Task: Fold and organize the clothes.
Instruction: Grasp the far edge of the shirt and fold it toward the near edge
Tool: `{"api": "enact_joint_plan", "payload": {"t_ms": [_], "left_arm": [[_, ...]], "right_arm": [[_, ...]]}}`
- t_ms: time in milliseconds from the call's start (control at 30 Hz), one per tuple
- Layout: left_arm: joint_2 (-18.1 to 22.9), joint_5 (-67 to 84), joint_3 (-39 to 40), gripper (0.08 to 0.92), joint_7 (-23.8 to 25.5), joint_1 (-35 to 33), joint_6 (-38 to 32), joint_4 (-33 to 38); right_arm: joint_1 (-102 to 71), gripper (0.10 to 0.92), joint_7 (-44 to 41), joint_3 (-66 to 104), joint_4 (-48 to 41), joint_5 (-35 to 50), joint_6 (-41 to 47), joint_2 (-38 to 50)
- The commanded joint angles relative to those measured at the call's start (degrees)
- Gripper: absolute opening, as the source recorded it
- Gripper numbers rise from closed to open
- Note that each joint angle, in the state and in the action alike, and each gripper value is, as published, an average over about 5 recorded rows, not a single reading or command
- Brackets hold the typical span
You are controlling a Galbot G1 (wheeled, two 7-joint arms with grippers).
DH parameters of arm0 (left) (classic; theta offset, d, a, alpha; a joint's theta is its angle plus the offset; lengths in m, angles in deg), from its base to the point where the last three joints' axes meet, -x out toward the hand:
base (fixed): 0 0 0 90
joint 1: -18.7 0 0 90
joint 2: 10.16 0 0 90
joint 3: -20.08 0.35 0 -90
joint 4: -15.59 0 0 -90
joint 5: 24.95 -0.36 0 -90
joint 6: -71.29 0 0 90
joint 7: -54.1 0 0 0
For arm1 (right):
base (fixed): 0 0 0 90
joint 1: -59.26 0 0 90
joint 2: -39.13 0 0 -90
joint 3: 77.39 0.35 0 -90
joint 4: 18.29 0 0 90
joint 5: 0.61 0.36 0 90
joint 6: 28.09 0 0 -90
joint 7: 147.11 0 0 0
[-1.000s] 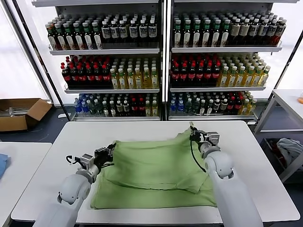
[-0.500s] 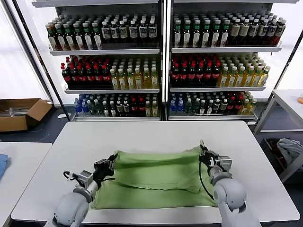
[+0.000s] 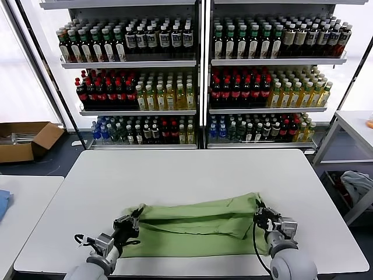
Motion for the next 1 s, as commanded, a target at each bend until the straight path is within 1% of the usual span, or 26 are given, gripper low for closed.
{"api": "enact_joint_plan", "payload": {"t_ms": [33, 233, 433, 833, 1000], "left_arm": [[0.9, -2.1, -0.8, 0.085, 0.0, -4.5, -0.4, 1.4], [2.0, -2.8, -0.7, 0.085, 0.1, -3.6, -0.9, -0.7], [2.2, -3.0, -1.1, 0.085, 0.2, -2.5, -1.3, -3.0], [1.9, -3.4, -1.1, 0.085, 0.2, -1.6, -1.3, -3.8], [2.1, -3.9, -1.0, 0.085, 0.3, -1.4, -1.3, -3.6]], "right_arm": [[-3.5, 0.107, 0.3, 0.4, 2.2, -1.0, 0.0, 0.0], [-4.0, 0.107, 0.7, -0.1, 1.4, -2.4, -0.6, -0.1], [-5.5, 0.107, 0.8, -0.8, 1.4, -3.6, -1.5, -1.1], [-9.6, 0.107, 1.3, 0.1, 8.1, -3.9, -1.9, -1.4], [-9.6, 0.107, 1.0, -0.7, 5.1, -6.9, -1.9, -1.6]]}}
